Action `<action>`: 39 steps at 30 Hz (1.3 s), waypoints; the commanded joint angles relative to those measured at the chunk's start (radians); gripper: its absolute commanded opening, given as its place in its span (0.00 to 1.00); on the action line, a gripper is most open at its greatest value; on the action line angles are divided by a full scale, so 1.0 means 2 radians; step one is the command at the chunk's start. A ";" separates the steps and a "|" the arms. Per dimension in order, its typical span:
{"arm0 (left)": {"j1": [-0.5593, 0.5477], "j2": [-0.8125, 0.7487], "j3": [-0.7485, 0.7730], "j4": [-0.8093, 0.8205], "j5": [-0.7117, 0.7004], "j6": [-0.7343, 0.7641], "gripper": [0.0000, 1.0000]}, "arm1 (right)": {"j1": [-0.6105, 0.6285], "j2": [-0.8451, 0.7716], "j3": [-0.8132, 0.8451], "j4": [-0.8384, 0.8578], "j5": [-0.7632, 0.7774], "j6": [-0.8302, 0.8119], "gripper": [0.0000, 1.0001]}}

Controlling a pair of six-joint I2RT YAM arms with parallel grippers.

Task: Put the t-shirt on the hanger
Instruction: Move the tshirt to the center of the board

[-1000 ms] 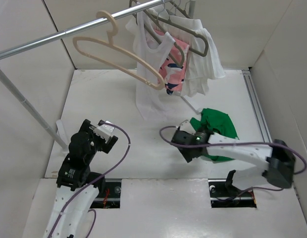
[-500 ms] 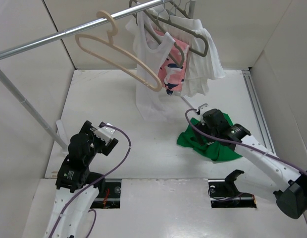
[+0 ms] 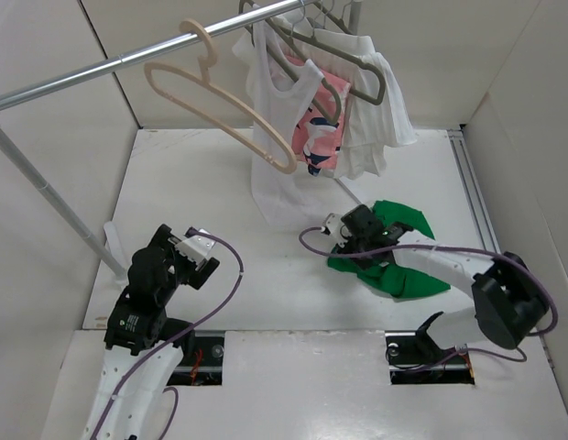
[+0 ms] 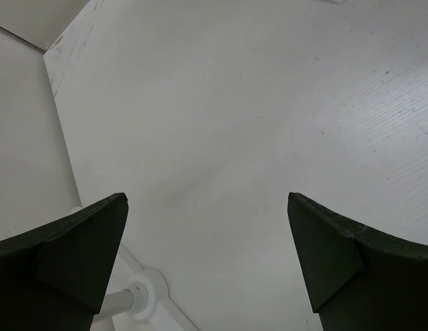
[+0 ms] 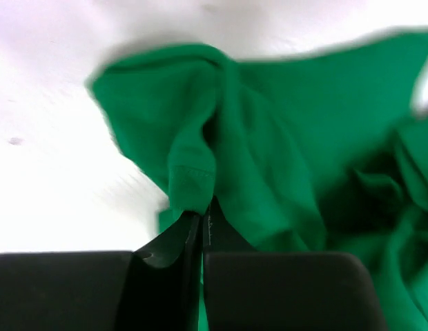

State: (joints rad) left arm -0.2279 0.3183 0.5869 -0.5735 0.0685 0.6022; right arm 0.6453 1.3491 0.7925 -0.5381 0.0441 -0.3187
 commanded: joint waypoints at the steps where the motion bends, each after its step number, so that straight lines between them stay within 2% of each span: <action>1: 0.000 -0.003 0.004 0.011 -0.002 0.004 1.00 | 0.034 0.027 0.040 0.044 -0.031 -0.012 0.00; 5: 0.000 -0.003 0.010 0.007 0.009 0.004 0.98 | 0.130 0.061 0.099 0.102 -0.093 -0.029 0.00; 7: 0.000 -0.003 0.016 0.007 0.023 0.009 0.95 | 0.198 0.093 0.169 0.125 -0.093 -0.047 0.00; 11: 0.000 -0.003 0.037 0.002 0.075 0.025 0.93 | 0.247 0.167 0.286 0.135 -0.122 -0.062 0.00; 12: 0.000 -0.003 0.037 0.002 0.095 0.031 0.96 | 0.247 0.181 0.304 0.135 -0.123 -0.062 0.00; 13: 0.000 -0.003 0.042 -0.002 0.101 0.037 0.98 | 0.247 0.194 0.318 0.124 -0.123 -0.067 0.12; 15: 0.000 -0.003 0.042 -0.002 0.105 0.052 1.00 | 0.247 0.220 0.337 0.119 -0.123 -0.073 0.27; 16: 0.000 0.001 0.042 -0.002 0.105 0.057 1.00 | 0.247 0.227 0.343 0.111 -0.123 -0.073 0.48; 17: 0.000 0.001 0.037 -0.002 0.105 0.063 1.00 | 0.247 0.231 0.343 0.106 -0.123 -0.073 0.55; 20: 0.000 0.007 0.024 -0.014 0.105 0.093 1.00 | 0.247 0.221 0.326 0.106 -0.118 -0.073 0.65; 25: 0.000 0.025 0.004 -0.041 0.100 0.135 1.00 | 0.247 0.143 0.246 0.140 -0.101 -0.040 0.66; 29: 0.000 0.044 -0.006 -0.058 0.100 0.165 0.90 | 0.257 0.068 0.177 0.157 -0.076 -0.009 0.66; 31: 0.000 0.049 -0.011 -0.063 0.100 0.175 0.90 | 0.270 0.021 0.160 0.146 -0.063 -0.001 0.66; 34: 0.000 0.060 -0.024 -0.035 0.082 0.169 0.90 | 0.286 -0.019 0.175 0.092 -0.051 -0.001 0.66; 36: 0.000 0.065 -0.030 -0.006 0.056 0.140 0.90 | 0.296 -0.042 0.229 0.054 -0.051 -0.008 0.66; 39: 0.000 0.069 -0.030 0.005 0.051 0.116 0.90 | 0.300 -0.052 0.321 -0.012 -0.094 -0.024 0.65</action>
State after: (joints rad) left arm -0.2230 0.4473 0.5297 -0.6399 0.2008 0.8890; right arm 1.2392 1.2873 1.2743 -0.4759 -0.0963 -0.3519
